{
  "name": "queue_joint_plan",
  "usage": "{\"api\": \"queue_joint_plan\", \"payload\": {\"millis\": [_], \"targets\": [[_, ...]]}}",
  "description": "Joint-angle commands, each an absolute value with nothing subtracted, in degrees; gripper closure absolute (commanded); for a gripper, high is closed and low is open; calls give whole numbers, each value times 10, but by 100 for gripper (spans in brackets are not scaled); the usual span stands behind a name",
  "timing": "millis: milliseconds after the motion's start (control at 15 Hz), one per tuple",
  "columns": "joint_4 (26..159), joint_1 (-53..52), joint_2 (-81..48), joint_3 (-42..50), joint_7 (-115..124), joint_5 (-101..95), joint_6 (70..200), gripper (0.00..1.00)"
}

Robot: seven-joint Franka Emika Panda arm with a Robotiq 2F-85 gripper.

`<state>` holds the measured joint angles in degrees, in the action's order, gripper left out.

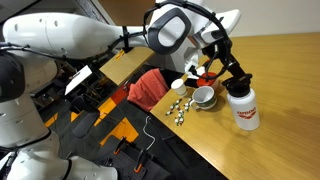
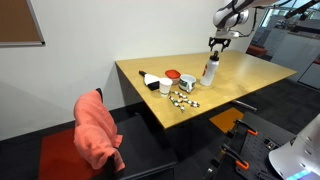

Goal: Put the lid on the white flask

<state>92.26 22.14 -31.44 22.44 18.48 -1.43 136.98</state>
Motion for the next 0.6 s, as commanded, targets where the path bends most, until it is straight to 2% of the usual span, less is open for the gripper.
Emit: {"api": "queue_joint_plan", "payload": {"millis": [0,533], "targets": [[949,212,-278,230,193,-21,1377,0],[1001,198,-187,231,190,-36,1381,0]]}}
